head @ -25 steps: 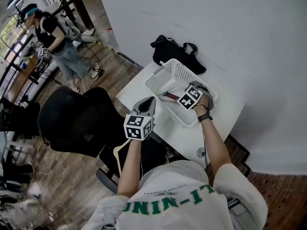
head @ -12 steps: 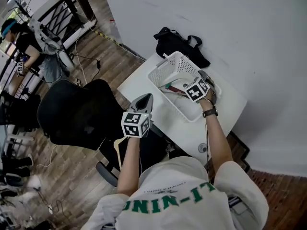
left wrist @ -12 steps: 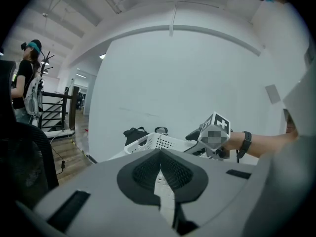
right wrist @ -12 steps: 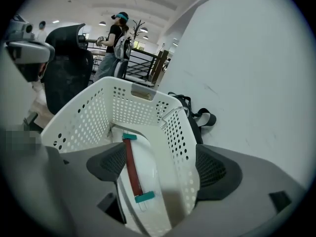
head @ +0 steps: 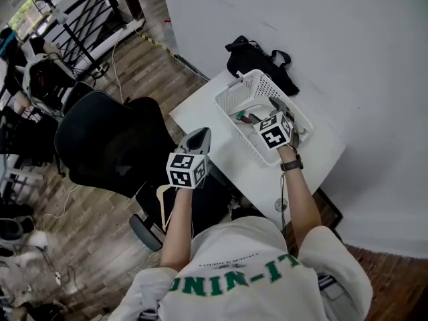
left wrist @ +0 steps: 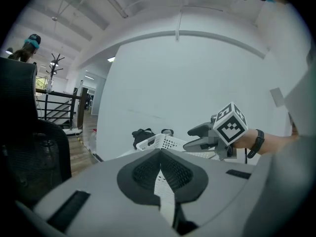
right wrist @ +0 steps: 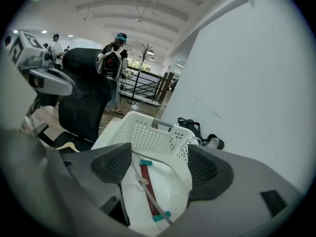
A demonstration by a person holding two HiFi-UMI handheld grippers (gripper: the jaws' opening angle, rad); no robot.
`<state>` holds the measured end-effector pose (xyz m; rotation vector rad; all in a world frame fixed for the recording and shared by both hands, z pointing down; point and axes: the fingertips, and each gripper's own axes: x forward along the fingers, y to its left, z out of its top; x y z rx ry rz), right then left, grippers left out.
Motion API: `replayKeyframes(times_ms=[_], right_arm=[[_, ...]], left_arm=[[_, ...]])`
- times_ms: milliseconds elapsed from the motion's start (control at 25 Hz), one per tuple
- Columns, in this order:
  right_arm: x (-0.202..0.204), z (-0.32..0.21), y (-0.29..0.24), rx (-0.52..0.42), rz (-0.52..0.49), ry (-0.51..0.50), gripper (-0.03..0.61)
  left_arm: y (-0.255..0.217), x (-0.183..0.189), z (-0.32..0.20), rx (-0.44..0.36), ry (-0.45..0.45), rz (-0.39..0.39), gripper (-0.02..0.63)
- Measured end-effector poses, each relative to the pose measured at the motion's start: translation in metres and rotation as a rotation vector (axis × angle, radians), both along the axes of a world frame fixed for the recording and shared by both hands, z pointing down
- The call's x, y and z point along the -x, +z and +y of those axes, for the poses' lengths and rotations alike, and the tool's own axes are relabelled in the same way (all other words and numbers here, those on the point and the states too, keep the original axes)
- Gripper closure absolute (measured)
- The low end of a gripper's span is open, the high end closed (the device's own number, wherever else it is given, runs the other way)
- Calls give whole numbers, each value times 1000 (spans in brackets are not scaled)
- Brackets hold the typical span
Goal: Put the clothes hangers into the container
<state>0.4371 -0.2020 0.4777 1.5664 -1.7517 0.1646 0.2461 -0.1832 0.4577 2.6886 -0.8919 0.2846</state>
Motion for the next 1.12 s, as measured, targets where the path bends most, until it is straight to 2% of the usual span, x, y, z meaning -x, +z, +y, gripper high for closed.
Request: replayKeyframes(times_ms=[200,320,520,840,1120], right_arm=[[67,-4,-8,-24,-98,-136,263],[111,-4,-5,-4,-159,-206,279],[192,-2,6,29,-244,-350,357],[305,10,31,105,-255,-557,357],[380,32,55,186,-247,-695,356]], left_arm=[[-3,42,4,-3,-77,0,600],[-1,78,7,1,-148,-3,600],[0,141,15,4,-252,-9,600],[7,234,32,14,-428,-10,600],[25,302,60,50,-552,-25,600]])
